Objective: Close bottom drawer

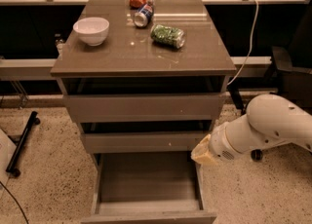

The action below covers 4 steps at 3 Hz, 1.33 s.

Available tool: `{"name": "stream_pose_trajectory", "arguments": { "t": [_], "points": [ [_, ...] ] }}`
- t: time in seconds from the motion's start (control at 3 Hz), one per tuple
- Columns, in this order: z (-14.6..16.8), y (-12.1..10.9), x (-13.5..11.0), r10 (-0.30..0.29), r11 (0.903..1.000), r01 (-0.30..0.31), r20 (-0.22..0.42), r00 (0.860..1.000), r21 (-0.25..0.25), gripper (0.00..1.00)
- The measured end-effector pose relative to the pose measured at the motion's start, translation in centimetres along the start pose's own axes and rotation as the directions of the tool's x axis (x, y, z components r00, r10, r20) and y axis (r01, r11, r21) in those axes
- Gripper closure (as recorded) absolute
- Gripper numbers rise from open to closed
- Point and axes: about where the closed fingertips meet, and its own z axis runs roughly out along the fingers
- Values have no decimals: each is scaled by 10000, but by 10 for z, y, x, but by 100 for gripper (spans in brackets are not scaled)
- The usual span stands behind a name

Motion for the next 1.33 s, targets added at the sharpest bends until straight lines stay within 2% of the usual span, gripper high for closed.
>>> {"name": "stream_pose_trajectory", "arguments": {
  "t": [0.33,0.67,1.0,1.33],
  "points": [
    [26,-1,19,111,9999,-111,188,9998,-19,100],
    [26,-1,19,111,9999,-111,188,9998,-19,100],
    [53,-2,35,249,9996,-252,-304,9992,-98,100],
    [80,0,63,378,9982,-391,-280,9989,-449,100]
  ]
}}
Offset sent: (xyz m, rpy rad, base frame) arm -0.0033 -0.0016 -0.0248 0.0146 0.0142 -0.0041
